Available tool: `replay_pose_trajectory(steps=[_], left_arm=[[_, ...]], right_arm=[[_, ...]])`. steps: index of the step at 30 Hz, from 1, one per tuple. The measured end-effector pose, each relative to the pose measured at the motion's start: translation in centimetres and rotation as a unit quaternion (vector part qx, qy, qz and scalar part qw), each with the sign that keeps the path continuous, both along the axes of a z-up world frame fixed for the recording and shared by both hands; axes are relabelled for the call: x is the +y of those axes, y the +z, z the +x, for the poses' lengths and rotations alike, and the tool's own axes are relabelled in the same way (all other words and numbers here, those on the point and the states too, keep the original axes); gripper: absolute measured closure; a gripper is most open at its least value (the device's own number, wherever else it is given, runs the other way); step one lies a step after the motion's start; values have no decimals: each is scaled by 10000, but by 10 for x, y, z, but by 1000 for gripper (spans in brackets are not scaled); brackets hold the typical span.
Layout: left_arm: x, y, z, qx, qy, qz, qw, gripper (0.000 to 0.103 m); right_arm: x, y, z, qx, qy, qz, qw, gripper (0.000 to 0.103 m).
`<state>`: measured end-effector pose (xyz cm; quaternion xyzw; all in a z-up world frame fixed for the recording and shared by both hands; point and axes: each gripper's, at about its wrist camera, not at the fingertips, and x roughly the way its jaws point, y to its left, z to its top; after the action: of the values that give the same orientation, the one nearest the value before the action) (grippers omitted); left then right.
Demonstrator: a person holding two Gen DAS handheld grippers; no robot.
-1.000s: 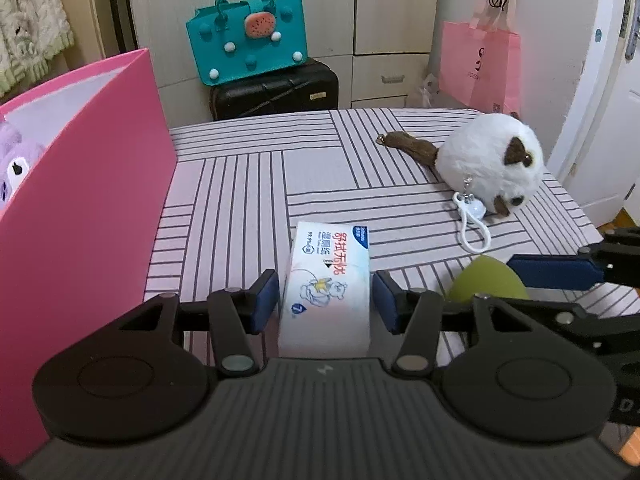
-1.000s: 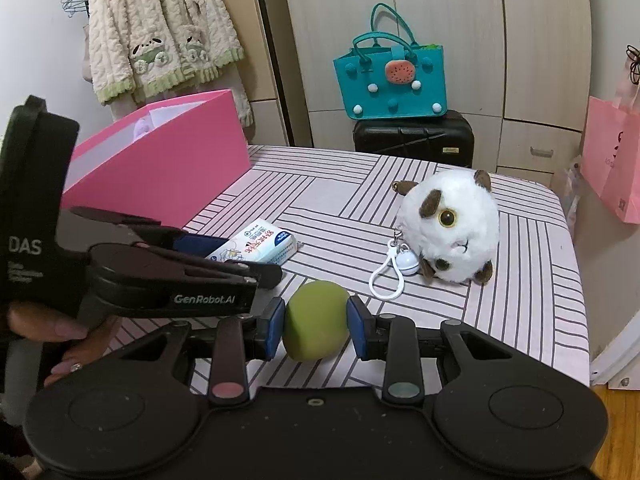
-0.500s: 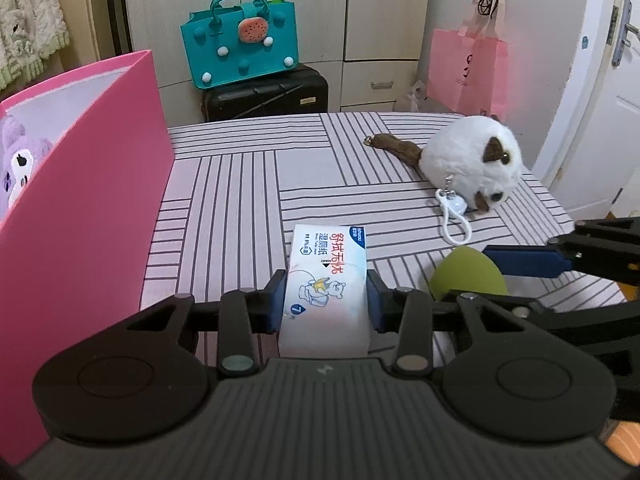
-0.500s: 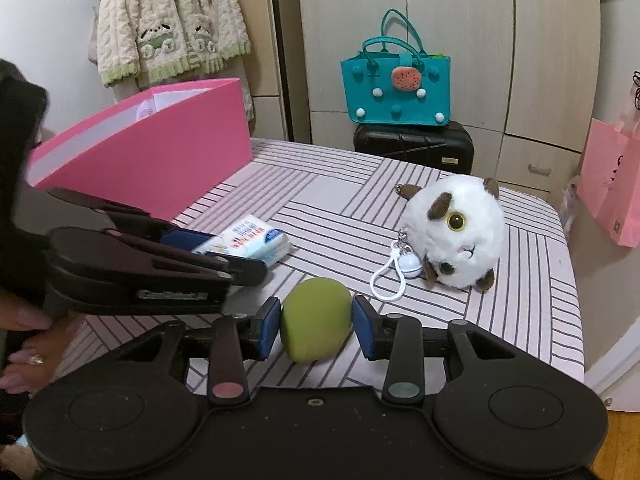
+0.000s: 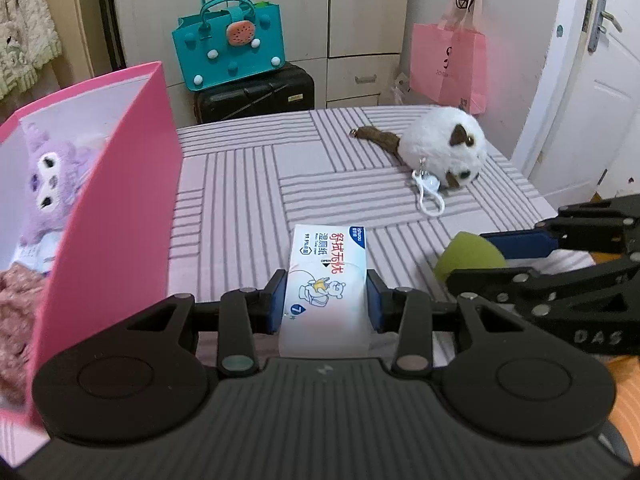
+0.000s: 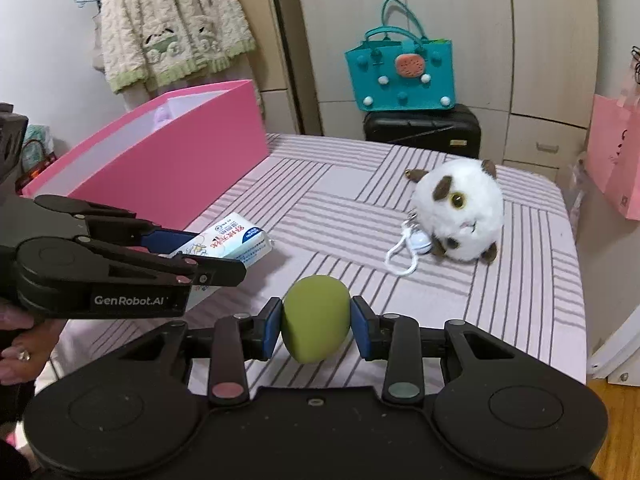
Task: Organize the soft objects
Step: 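Lift the tissue pack and green sponge and carry both over the pink box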
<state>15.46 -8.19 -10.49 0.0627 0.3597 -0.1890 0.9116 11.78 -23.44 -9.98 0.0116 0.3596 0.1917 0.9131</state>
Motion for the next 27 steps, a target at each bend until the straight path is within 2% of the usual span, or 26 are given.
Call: replay_pose_trajectory(steps=[10, 15, 20, 27], left_arm=[[31, 16, -31, 358, -402, 167, 9984, 64], [45, 28, -39, 705, -654, 62, 9953, 64], [57, 43, -53, 683, -766, 153, 9946, 64], [82, 59, -64, 1017, -905, 83, 9907, 64]], right_arm=[[21, 17, -32, 329, 545, 312, 9975, 61], [32, 32, -44, 398, 769, 415, 9954, 61], [43, 47, -55, 401, 968, 436, 9935, 61], [60, 60, -62, 611, 1306, 461, 9885, 61]])
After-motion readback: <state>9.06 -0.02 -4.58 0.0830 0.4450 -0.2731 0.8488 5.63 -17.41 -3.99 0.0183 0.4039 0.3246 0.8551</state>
